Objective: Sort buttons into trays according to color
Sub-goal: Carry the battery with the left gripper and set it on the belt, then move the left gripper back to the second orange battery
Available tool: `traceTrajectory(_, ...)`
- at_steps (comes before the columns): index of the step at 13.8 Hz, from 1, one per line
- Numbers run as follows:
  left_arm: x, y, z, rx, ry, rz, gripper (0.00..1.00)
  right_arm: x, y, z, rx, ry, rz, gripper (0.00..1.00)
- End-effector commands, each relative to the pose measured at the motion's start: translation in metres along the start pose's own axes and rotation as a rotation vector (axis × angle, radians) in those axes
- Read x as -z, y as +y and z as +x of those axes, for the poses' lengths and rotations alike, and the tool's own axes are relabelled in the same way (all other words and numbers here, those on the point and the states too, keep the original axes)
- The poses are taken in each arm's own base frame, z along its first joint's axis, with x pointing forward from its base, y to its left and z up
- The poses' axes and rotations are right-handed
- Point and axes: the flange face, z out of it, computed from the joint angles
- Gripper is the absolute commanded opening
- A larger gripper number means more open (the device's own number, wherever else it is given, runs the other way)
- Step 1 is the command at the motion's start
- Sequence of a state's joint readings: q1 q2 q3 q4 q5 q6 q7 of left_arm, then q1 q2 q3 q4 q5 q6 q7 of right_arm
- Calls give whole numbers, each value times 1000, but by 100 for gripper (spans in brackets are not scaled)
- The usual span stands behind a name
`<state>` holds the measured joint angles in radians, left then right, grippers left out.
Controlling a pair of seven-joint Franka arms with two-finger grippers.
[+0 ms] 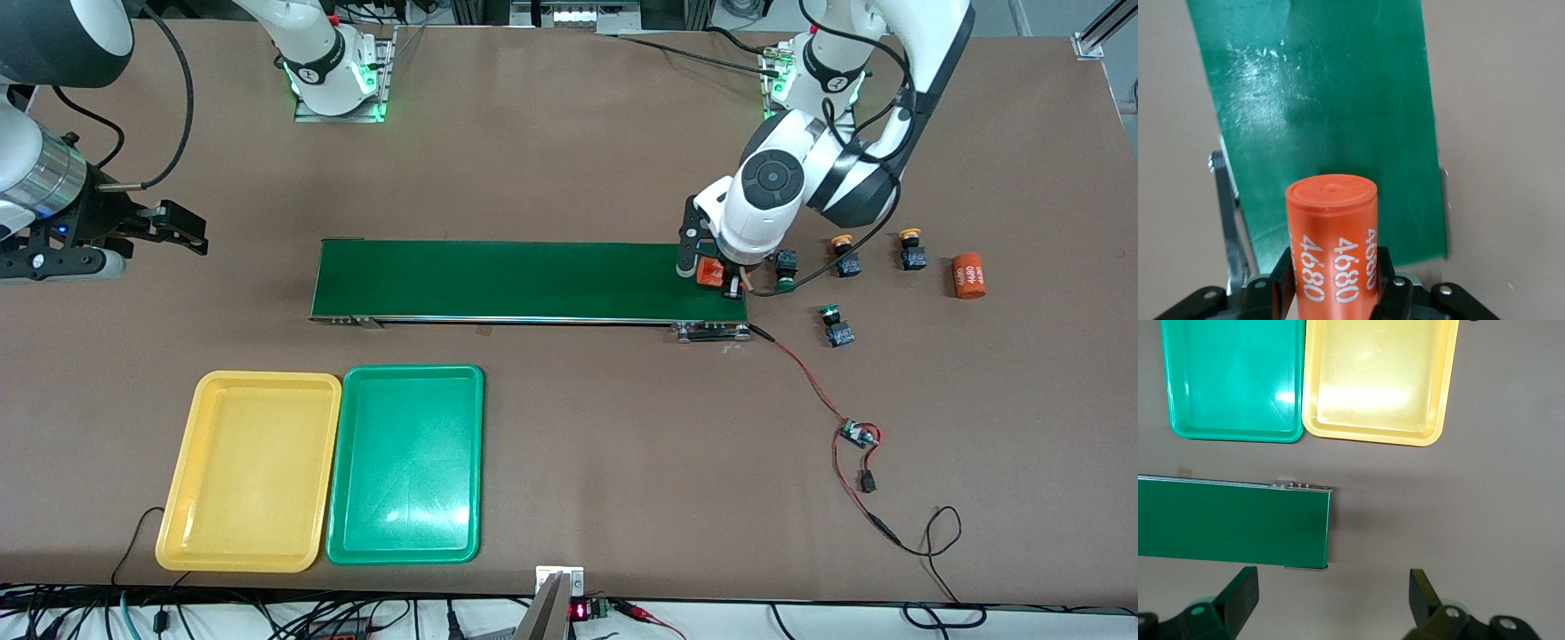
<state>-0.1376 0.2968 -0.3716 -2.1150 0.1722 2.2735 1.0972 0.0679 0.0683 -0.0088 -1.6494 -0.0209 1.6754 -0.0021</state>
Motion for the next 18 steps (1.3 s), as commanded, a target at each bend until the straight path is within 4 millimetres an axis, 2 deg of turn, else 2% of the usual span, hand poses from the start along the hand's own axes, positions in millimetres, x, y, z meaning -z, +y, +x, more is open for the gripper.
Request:
traceTrajectory(1,-19,8,31,21,25,-17,3,5,3,1,5,-1,-2,100)
traceTrajectory(2,-16,8,32,53,23,-16,30,5,3,1,6,-1,-2,100)
traceTrajectory(3,-9,7,32,64,25,-2,99,4,3,2,3,-2,0,100)
traceTrajectory(4,9,5,27,77,28,29,100,4,2,2,5,-2,0,100)
traceTrajectory(5,27,1,13,104,31,57,100,4,2,2,5,-2,0,100)
traceTrajectory(6,46,-11,-30,181,35,89,100,4,3,2,3,-2,0,100)
traceTrajectory(7,54,-19,-79,268,32,99,100,4,3,2,3,-2,0,100)
traceTrajectory(9,51,-26,-183,449,22,57,100,4,3,2,3,-2,0,100)
traceTrajectory(11,40,-17,-290,654,27,18,100,5,3,1,3,-1,0,100)
traceTrajectory(12,35,-9,-332,741,34,10,100,5,4,1,2,-2,0,100)
traceTrajectory(13,32,-1,-362,841,38,3,100,4,5,1,0,-5,0,100)
traceTrajectory(15,22,19,-408,1065,40,-26,100,4,5,1,0,-5,0,100)
traceTrajectory(18,-19,56,-482,1312,67,-95,100,4,5,1,15,-7,0,100)
